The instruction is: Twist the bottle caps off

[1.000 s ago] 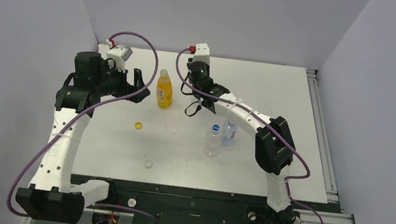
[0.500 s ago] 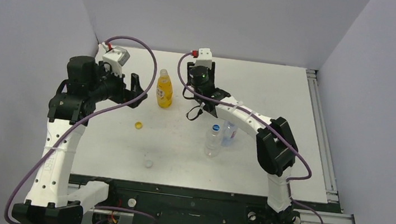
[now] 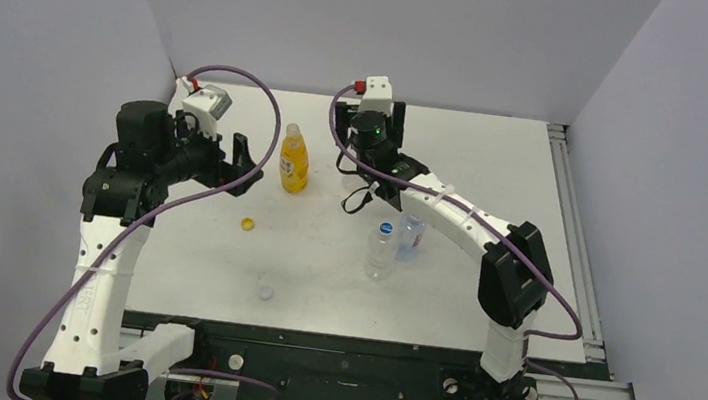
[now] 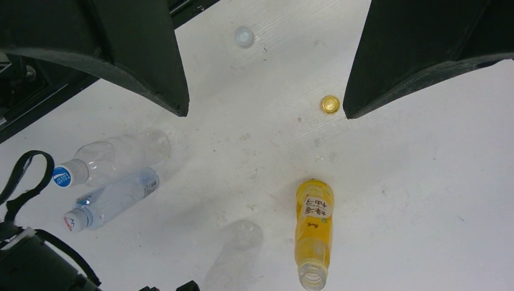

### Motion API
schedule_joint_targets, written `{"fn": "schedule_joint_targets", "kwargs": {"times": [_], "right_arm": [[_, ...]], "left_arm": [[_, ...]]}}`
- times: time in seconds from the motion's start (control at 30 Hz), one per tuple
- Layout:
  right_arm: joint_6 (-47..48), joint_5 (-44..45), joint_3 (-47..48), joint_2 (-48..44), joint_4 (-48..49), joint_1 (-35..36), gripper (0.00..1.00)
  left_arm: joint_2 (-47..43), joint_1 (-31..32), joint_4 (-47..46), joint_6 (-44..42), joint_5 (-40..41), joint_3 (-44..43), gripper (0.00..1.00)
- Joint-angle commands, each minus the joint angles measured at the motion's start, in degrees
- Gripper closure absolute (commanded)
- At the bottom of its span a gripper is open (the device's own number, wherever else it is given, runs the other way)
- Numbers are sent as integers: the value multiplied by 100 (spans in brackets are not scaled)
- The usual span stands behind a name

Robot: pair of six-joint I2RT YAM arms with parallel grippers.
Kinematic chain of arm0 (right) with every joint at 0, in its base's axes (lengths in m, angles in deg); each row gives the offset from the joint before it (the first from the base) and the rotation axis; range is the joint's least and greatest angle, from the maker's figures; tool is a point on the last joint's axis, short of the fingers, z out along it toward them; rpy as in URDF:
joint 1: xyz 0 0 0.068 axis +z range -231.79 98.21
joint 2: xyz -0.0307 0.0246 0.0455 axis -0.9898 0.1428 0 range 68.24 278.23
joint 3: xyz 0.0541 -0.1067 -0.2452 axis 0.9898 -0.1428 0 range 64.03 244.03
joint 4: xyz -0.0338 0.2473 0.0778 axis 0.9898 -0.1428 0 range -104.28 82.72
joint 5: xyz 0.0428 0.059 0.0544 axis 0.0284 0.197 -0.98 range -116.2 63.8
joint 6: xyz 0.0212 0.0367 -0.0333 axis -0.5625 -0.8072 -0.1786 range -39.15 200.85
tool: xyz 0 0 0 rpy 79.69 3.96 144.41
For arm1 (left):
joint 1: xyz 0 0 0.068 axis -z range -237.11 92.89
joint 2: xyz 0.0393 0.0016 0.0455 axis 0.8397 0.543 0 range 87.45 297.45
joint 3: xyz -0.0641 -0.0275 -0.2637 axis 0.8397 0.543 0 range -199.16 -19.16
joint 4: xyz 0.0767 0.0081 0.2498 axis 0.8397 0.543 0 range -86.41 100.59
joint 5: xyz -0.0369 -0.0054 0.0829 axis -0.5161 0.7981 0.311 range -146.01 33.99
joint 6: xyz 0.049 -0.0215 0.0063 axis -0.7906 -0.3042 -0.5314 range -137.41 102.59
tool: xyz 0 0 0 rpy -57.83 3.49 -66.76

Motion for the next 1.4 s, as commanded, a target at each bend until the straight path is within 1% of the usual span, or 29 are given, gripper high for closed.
{"fn": "schedule_joint_targets", "kwargs": {"times": [0.0,0.1,0.2,0.3,0.37,0.4,0.43,0.47,0.5,0.53,0.57,0.63,0.7,0.9,1.03,1.23,1.37], "right_arm": [[106,111,-107,-804,-132,7,17],[72,80,-343,-1204,-330,19,16],[-94,108,-570,-1580,-730,36,15],[-423,74,-1071,-2290,-1099,116,15],[-513,104,-1460,-2788,-1365,322,14],[-531,165,-1689,-2952,-1565,550,14],[-582,389,-1776,-3209,-1848,698,14],[-618,519,-1832,-3290,-2037,987,13],[-749,754,-1834,-3388,-2456,1264,13],[-834,829,-1895,-3437,-2587,1385,13],[-994,898,-1975,-3579,-2690,1576,13],[-1224,881,-2261,-3828,-2670,1743,13],[-1415,808,-2456,-3997,-2657,1778,14],[-1519,664,-2794,-4112,-2621,1793,21],[-1491,496,-2800,-3982,-2557,1793,25],[-1677,361,-3010,-3869,-2438,1794,30],[-1776,318,-3191,-3818,-2301,1795,32]], "left_arm": [[-72,-27,101,-85,-227,-363,3],[-60,-26,165,-71,-332,-406,3],[-83,-27,164,-51,-398,-411,4],[-128,-26,174,-74,-473,-399,4],[-153,-22,195,-105,-543,-371,3],[-159,-20,215,-137,-569,-356,3],[-160,-18,220,-150,-622,-325,3],[-160,-18,234,-182,-653,-311,3],[-161,-18,247,-194,-728,-289,3],[-154,-18,289,-245,-833,-276,3],[-153,-18,310,-266,-890,-237,3],[-156,-10,353,-281,-1014,-170,4],[-176,-1,371,-285,-1059,-113,3],[-317,28,382,-312,-1127,36,4],[-364,75,301,-233,-1158,128,3],[-378,377,184,-118,-968,214,3],[-353,448,163,-107,-930,207,3]]}}
